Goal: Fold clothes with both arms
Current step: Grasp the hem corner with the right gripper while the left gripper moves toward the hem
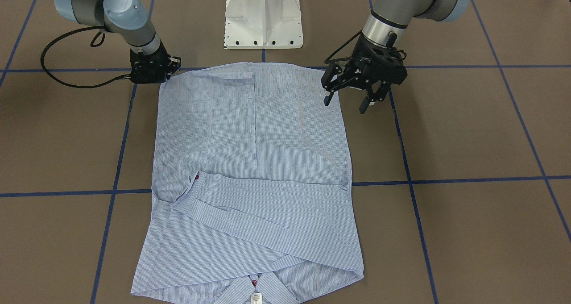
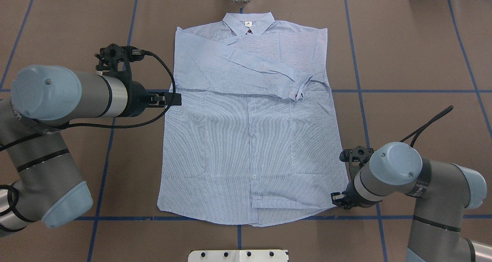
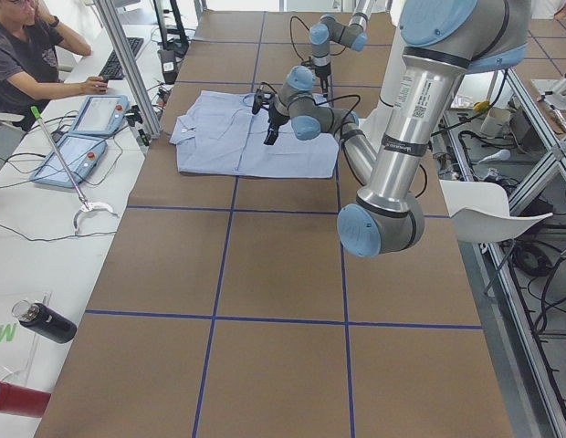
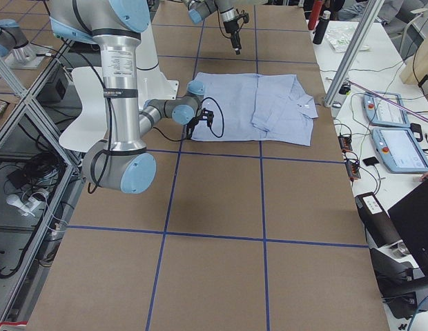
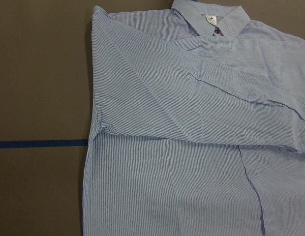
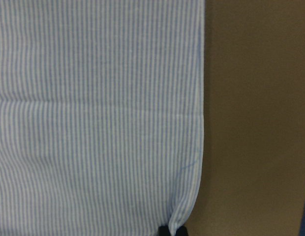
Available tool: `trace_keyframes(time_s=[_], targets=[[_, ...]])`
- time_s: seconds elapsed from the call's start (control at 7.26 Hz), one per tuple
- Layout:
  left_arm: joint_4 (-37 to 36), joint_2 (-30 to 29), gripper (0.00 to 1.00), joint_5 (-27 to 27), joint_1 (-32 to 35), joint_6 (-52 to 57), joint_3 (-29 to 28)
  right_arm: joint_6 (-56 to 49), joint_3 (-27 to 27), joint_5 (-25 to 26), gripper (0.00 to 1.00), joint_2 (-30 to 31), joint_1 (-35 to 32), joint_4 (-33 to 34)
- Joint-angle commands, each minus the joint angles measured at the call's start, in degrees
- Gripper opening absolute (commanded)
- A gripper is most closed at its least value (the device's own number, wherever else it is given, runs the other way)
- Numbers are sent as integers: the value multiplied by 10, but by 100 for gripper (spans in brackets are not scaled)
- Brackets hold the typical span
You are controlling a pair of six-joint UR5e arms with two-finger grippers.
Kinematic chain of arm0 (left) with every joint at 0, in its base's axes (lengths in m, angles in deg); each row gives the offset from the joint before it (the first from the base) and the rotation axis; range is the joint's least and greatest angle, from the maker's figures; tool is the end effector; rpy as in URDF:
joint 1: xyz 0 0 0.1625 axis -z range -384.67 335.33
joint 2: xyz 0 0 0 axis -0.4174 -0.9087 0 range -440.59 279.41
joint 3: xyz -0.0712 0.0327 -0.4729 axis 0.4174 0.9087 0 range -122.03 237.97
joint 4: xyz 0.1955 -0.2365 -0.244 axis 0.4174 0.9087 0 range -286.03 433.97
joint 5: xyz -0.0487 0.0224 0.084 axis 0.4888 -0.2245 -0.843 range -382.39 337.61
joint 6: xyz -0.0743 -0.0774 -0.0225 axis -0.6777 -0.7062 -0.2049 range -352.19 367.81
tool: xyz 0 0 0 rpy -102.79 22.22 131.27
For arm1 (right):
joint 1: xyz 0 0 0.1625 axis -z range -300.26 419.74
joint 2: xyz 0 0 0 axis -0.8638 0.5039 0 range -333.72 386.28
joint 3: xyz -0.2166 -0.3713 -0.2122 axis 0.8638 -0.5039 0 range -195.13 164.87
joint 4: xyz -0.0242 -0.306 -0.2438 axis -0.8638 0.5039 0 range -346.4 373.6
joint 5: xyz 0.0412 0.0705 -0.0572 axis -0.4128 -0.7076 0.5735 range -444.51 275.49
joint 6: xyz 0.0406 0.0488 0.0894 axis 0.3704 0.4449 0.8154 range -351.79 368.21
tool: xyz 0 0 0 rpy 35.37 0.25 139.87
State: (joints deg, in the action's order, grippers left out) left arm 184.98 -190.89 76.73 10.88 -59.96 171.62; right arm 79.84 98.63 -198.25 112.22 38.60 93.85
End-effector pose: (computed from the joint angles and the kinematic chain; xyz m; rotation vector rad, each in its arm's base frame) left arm 0.3980 -0.4268 0.3118 0.4225 1.0591 -0.1166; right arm -0.4343 -0.2636 0.4875 -0.1574 -0.7428 -0.0899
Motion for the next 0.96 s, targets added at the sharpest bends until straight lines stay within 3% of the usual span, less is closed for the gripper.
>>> trace_keyframes(time_s=[0.0,0.55,0.83], targets=[[0,0,99,0,0,0,0,0,1,-2,1,-1,0,0],[-7,23,99,11,-12,-37,-2,1,30,-28,0,-6,-12,-4],[-4,74,99,13,-97,-112,0,2,41,-20,0,-6,-15,-5]])
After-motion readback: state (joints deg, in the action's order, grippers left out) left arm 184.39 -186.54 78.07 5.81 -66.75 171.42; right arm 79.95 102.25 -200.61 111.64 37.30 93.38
